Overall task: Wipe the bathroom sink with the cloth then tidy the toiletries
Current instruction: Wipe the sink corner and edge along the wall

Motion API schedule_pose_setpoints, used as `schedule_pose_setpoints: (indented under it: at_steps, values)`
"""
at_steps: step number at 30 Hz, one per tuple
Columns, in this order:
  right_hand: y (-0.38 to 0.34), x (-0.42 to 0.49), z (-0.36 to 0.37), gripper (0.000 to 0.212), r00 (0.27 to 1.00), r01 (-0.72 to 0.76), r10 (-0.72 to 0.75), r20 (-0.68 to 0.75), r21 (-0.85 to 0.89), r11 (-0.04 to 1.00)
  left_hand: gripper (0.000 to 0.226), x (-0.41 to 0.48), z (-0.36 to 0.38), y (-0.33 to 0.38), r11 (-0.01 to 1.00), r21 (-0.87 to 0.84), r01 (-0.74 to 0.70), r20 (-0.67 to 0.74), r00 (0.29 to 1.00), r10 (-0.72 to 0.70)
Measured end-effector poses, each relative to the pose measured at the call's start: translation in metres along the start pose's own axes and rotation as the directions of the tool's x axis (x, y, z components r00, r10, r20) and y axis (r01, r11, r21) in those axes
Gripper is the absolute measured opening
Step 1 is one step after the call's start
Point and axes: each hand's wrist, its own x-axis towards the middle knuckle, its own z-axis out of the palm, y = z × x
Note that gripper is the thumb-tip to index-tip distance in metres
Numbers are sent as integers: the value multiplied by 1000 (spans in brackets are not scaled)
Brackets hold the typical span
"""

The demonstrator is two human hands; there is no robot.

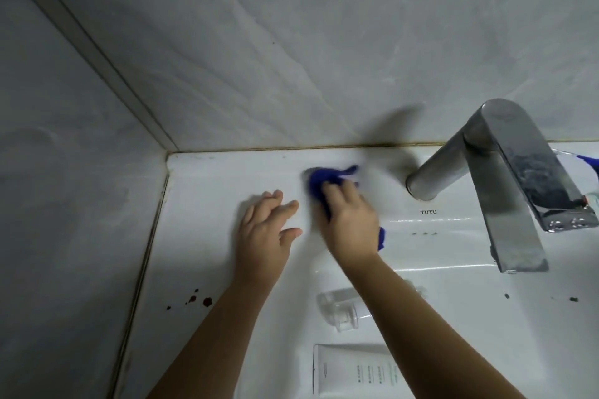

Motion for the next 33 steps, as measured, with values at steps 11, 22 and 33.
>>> schedule_pose_setpoints:
  at_steps: [11, 22, 33]
  values:
    - [9, 51, -1, 18, 954, -183, 210, -214, 139, 973, 37, 0, -3, 2, 1000, 2, -6, -13, 1000, 6]
    - [20, 38, -5, 35, 948, -283, 284, -141, 31, 959, 38, -1, -4, 4, 999, 15, 32, 16, 999, -32]
    - [-18, 39, 21, 32, 981, 193, -193, -20, 158, 968, 59, -3, -72, -9, 946, 275, 172, 122, 970, -212]
